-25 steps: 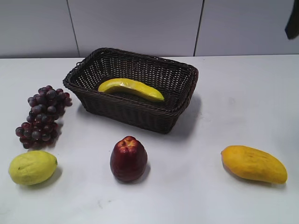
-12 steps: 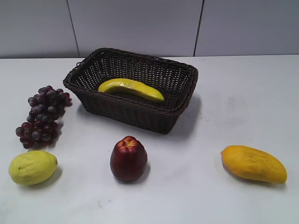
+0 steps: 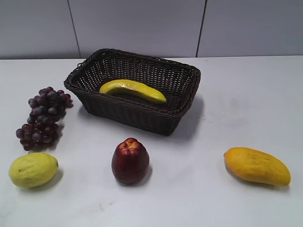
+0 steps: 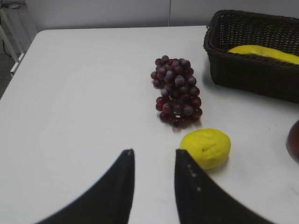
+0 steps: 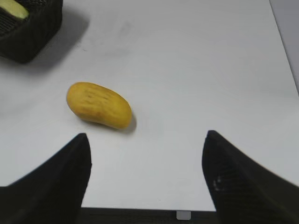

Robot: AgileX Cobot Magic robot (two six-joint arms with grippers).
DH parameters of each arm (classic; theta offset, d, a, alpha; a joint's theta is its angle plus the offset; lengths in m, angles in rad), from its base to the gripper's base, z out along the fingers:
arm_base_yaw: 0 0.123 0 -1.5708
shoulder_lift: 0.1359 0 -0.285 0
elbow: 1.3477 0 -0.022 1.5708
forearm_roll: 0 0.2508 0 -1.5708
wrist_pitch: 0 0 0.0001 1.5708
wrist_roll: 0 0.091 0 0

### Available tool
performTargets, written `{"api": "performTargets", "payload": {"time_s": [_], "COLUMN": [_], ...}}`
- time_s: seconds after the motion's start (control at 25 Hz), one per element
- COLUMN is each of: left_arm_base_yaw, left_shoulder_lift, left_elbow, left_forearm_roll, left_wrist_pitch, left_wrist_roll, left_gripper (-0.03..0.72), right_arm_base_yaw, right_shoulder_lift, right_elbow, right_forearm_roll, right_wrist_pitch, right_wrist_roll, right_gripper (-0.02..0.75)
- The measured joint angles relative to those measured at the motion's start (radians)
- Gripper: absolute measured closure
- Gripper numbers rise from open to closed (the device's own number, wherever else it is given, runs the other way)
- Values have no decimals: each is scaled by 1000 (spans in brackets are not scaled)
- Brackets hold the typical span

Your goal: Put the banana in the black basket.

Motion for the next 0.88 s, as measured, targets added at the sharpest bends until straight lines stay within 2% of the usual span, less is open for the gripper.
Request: {"api": "performTargets", "payload": {"time_s": [0.24, 0.88], "left_arm_base_yaw": [0, 0], "left_shoulder_lift": [0, 0], "left_elbow": [0, 0], "left_forearm_roll": [0, 0], "left_wrist_pitch": [0, 0], "left_wrist_roll": [0, 0], "left_gripper": [468, 468], "right_arm_base_yaw": [0, 0], "right_shoulder_lift": [-77, -81], "right_elbow": [110, 146], "right_forearm_roll": [-17, -11], "right_wrist_pitch": [22, -39], "right_wrist_roll": [0, -8], "right_gripper": [146, 146]}}
